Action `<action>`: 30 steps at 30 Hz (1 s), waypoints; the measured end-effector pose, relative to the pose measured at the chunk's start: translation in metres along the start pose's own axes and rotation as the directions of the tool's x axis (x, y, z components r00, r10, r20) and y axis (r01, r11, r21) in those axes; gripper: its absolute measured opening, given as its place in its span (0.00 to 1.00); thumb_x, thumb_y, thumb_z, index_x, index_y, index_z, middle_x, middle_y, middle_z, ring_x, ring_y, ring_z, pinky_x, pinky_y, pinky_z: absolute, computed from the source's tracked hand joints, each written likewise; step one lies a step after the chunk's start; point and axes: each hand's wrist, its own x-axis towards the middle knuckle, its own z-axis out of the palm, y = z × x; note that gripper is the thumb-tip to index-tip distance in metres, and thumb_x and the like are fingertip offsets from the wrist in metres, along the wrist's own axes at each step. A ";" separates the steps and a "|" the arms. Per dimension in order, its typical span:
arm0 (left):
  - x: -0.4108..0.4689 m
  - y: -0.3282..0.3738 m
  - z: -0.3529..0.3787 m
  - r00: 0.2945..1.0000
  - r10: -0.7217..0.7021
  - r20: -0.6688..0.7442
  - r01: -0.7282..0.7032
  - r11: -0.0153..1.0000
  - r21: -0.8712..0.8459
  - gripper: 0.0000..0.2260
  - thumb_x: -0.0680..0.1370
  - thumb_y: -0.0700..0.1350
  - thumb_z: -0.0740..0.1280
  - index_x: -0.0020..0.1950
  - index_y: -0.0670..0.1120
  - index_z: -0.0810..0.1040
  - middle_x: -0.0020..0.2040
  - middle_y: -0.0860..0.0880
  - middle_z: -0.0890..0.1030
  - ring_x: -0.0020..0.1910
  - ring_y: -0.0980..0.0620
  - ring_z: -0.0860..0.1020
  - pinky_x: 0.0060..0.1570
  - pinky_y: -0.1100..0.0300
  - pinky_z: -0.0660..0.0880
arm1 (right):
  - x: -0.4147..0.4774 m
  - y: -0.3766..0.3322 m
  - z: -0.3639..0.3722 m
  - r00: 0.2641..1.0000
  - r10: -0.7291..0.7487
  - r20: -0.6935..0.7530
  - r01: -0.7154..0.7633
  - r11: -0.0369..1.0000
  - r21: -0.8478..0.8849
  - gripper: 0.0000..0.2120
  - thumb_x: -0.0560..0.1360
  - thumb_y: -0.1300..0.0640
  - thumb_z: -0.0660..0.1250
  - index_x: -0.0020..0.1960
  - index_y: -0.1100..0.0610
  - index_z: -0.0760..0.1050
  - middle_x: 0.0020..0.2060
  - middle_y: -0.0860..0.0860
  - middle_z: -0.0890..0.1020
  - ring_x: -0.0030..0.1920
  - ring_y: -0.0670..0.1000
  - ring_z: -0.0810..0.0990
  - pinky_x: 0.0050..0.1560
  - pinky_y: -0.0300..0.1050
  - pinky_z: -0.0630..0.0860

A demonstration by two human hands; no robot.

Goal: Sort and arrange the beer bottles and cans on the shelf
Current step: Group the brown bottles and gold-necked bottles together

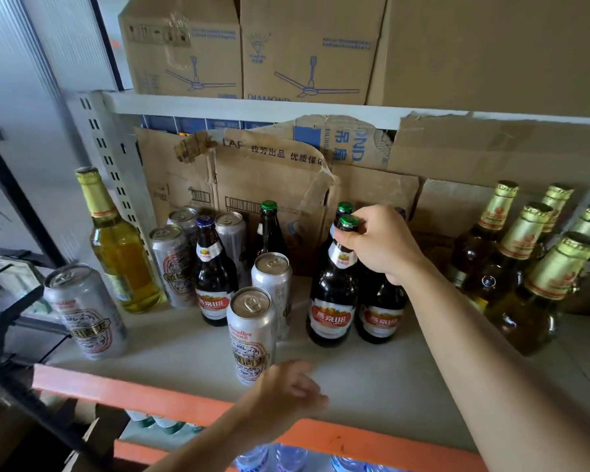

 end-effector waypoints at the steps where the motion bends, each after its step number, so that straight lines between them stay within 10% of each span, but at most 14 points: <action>1: -0.003 -0.001 -0.002 1.000 0.009 0.015 -0.009 1.000 0.029 0.26 0.66 0.50 0.73 0.62 0.44 0.76 0.47 0.52 0.85 0.46 0.58 0.83 0.51 0.62 0.79 | 0.002 0.001 0.002 1.000 -0.001 -0.006 0.001 1.000 -0.017 0.09 0.75 0.56 0.71 0.42 0.63 0.79 0.37 0.57 0.83 0.41 0.54 0.82 0.39 0.47 0.76; 15: -0.043 0.012 -0.053 0.980 0.174 0.100 -0.199 0.913 0.356 0.12 0.75 0.48 0.69 0.58 0.52 0.81 0.48 0.56 0.84 0.46 0.65 0.80 0.45 0.75 0.73 | 0.017 0.016 0.021 0.998 0.056 -0.015 -0.058 0.987 -0.153 0.10 0.76 0.57 0.70 0.47 0.65 0.79 0.41 0.59 0.82 0.43 0.56 0.80 0.39 0.46 0.74; 22: -0.045 0.058 -0.082 0.698 0.709 -0.099 -0.591 0.649 0.478 0.05 0.75 0.42 0.68 0.47 0.49 0.83 0.41 0.55 0.84 0.40 0.61 0.81 0.42 0.64 0.78 | 0.019 0.019 0.019 0.998 0.061 -0.019 -0.064 0.981 -0.182 0.09 0.76 0.56 0.70 0.47 0.63 0.79 0.39 0.57 0.82 0.35 0.46 0.75 0.33 0.39 0.69; 25: -0.030 0.058 -0.088 0.601 0.787 -0.138 -0.582 0.549 0.600 0.10 0.75 0.44 0.65 0.52 0.46 0.83 0.49 0.54 0.84 0.48 0.61 0.80 0.46 0.66 0.77 | 0.019 0.020 0.016 0.997 0.073 0.003 -0.071 0.980 -0.184 0.08 0.75 0.56 0.71 0.48 0.61 0.80 0.41 0.55 0.82 0.38 0.48 0.77 0.35 0.40 0.71; 30: 0.003 0.045 -0.096 0.646 0.758 -0.089 -0.411 0.443 0.797 0.19 0.77 0.49 0.62 0.65 0.44 0.77 0.67 0.48 0.76 0.69 0.53 0.72 0.65 0.56 0.72 | 0.018 0.017 0.013 0.998 0.056 0.039 -0.045 0.972 -0.229 0.07 0.75 0.55 0.71 0.50 0.58 0.79 0.38 0.50 0.80 0.39 0.45 0.76 0.34 0.38 0.69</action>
